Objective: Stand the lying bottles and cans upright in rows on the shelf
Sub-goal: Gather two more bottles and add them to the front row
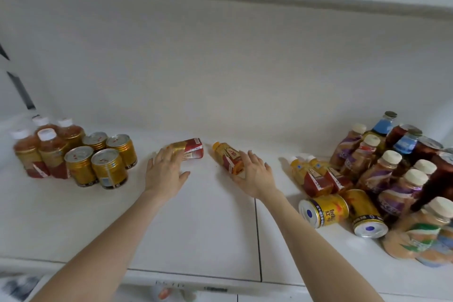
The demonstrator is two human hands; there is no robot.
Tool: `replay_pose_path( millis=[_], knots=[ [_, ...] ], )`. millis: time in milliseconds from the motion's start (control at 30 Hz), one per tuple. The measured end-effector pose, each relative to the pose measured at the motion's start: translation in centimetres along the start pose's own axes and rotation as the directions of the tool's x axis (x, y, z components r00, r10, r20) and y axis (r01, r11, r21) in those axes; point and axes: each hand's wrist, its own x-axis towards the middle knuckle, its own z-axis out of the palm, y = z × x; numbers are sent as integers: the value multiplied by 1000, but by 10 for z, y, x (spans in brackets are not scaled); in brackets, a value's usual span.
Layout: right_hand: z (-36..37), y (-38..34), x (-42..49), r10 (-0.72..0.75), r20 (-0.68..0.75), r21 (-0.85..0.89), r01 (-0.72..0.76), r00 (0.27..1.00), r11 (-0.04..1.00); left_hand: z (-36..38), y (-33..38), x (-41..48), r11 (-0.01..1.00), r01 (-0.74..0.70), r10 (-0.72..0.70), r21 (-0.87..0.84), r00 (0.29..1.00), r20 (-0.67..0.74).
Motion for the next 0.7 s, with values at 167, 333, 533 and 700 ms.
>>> replay_pose_path(
  millis=[167, 333, 533, 700],
  knots=[
    [16, -1, 24, -12, -9, 122, 13, 1000, 992, 9, -14, 31, 997, -4, 4, 74, 1000, -7],
    [27, 1, 39, 14, -3, 214, -13, 1000, 977, 18, -20, 57, 994, 12, -16, 109, 999, 42],
    [31, 5, 45, 46, -36, 288, -34, 998, 957, 32, -22, 64, 999, 34, -34, -6, 999, -4],
    [29, 6, 41, 147, -37, 331, -126, 989, 935, 24, -19, 56, 963, 80, -84, -256, 996, -5]
  ],
)
